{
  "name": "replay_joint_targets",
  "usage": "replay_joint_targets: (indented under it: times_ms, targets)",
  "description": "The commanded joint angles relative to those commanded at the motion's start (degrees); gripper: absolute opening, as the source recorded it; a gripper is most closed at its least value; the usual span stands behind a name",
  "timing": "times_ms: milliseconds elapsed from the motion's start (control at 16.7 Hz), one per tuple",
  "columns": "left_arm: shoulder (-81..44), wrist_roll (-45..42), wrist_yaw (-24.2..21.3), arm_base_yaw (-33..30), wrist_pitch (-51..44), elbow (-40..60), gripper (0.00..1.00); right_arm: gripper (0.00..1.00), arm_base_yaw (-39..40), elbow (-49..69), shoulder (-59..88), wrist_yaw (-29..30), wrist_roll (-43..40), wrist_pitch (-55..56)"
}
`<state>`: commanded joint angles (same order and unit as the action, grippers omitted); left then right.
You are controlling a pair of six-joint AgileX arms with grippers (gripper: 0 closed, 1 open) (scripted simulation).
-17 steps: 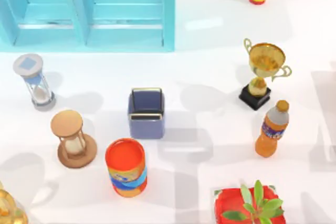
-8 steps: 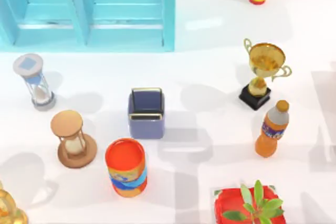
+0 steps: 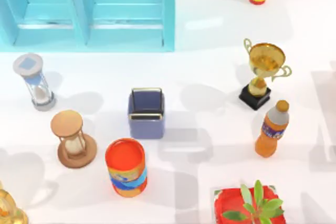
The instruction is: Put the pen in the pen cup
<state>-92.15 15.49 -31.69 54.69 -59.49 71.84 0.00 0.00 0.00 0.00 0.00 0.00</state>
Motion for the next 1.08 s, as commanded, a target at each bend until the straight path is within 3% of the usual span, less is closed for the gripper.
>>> replay_joint_targets:
  times_ms: [360, 540, 780, 1080]
  targets:
    - [0.5, -0.5, 0.0, 0.2, -0.6, 0.1, 0.0, 1.0, 0.0, 0.0, 0.0, 0.0, 0.0, 0.0]
    - [3.4, -0.3, -2.0, 3.2, -0.9, 2.2, 0.0, 1.0, 0.0, 0.0, 0.0, 0.0, 0.0, 0.0]
    - [14.2, 1.2, -8.4, 12.9, -3.1, 8.5, 0.0, 1.0, 0.0, 0.0, 0.0, 0.0, 0.0, 0.0]
    - [35.3, 5.7, -19.7, 30.0, -9.3, 17.2, 0.0, 1.0, 0.0, 0.0, 0.0, 0.0, 0.0, 0.0]
